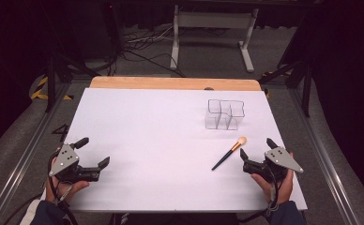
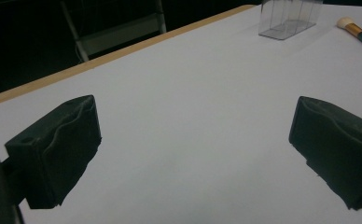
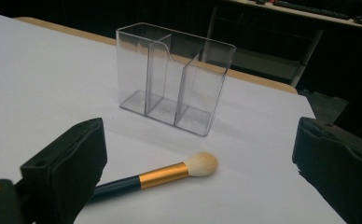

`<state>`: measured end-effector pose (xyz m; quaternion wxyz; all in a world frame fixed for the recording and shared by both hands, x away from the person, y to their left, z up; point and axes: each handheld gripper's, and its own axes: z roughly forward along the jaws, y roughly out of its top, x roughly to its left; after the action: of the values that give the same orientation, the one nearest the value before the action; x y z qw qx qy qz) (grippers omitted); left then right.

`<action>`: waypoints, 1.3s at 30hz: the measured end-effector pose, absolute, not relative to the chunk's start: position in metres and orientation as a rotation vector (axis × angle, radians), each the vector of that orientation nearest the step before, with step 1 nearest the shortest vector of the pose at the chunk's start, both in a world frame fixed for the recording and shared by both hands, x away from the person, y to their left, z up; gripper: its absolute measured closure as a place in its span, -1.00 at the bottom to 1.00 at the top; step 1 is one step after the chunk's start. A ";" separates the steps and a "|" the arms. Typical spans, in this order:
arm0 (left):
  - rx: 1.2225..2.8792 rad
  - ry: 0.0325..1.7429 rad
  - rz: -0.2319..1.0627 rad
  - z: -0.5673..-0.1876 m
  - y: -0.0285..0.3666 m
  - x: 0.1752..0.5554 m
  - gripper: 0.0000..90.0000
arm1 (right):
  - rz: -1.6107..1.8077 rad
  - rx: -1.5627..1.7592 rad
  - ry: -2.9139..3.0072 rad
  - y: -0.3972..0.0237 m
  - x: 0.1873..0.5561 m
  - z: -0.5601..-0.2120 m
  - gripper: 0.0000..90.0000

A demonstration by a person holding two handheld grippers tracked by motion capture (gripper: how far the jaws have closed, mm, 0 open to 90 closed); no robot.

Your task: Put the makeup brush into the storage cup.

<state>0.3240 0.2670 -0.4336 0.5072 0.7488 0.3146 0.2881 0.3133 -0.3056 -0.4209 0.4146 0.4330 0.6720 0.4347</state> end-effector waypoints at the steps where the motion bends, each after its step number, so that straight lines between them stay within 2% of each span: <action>1: 1.805 0.759 0.695 -0.434 0.267 0.324 -0.94 | 1.092 1.088 1.689 -0.306 0.313 -0.421 -0.92; 14: 1.834 0.749 0.678 -0.438 0.264 0.325 -0.94 | 1.049 1.129 1.732 -0.306 0.318 -0.424 -0.92; 24: 1.883 0.763 0.650 -0.443 0.258 0.329 -0.93 | 0.928 1.399 1.791 -0.307 0.335 -0.413 -0.90; 31: 1.919 0.771 0.612 -0.446 0.253 0.332 -0.92 | 0.785 1.655 1.969 -0.300 0.377 -0.400 -0.88; 39: 1.901 0.749 0.592 -0.446 0.254 0.332 -0.90 | 0.535 1.912 2.152 -0.287 0.419 -0.411 -0.84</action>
<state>0.3315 0.2542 -0.4457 0.4856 0.7813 0.3077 0.2431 0.4192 -0.2870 -0.4109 0.1067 0.6494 0.7307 0.1815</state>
